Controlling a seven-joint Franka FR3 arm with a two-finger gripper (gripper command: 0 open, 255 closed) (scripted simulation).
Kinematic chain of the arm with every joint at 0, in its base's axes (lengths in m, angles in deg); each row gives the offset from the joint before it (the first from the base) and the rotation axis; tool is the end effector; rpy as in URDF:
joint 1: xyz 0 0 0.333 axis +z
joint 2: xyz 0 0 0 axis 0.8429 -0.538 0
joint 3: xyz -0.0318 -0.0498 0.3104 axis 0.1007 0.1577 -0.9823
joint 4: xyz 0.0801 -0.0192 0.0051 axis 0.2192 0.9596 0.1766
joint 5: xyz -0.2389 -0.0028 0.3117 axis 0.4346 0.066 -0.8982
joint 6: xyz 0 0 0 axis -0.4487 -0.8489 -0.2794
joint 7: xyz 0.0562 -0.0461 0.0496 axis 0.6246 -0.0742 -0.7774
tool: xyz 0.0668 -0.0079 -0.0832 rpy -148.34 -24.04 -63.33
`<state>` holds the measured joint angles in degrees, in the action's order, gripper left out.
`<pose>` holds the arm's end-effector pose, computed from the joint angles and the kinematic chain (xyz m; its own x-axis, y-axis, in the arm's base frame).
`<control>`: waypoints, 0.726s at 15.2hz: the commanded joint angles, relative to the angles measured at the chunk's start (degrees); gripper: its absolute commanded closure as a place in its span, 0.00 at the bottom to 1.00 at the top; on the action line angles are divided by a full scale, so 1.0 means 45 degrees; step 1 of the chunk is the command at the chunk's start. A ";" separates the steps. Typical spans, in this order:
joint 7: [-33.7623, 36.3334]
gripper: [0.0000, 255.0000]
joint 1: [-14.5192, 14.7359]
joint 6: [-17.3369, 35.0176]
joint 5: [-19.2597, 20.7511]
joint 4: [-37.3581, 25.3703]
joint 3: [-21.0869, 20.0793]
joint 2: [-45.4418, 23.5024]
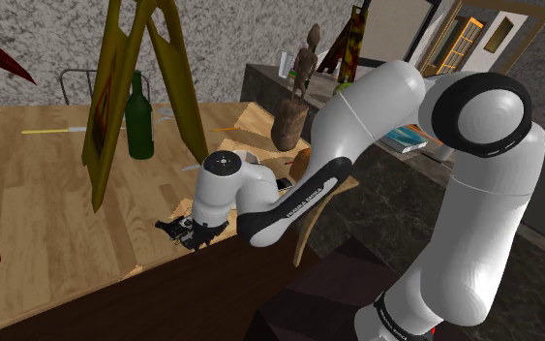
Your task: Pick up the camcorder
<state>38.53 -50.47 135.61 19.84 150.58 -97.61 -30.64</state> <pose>0.4372 0.3163 0.2258 0.9834 0.0233 0.1798 0.0151 -0.9988 0.0470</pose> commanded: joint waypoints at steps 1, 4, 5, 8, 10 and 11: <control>-0.0018 1.00 -0.0054 -0.0063 0.0003 0.0035 0.0070 -0.0034; -0.0023 1.00 -0.0051 -0.0077 -0.0003 0.0014 0.0067 -0.0045; 0.0007 1.00 -0.0049 -0.0047 0.0018 0.0055 0.0072 -0.0031; -0.0461 1.00 -0.0300 -0.0360 -0.0568 0.0126 -0.0270 0.0448; -0.0775 1.00 -0.0455 -0.0574 -0.0964 0.0158 -0.0483 0.0765; -0.0932 1.00 -0.0528 -0.0684 -0.1163 0.0169 -0.0585 0.0922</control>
<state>35.06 -52.51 133.08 15.59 151.26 -99.72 -27.25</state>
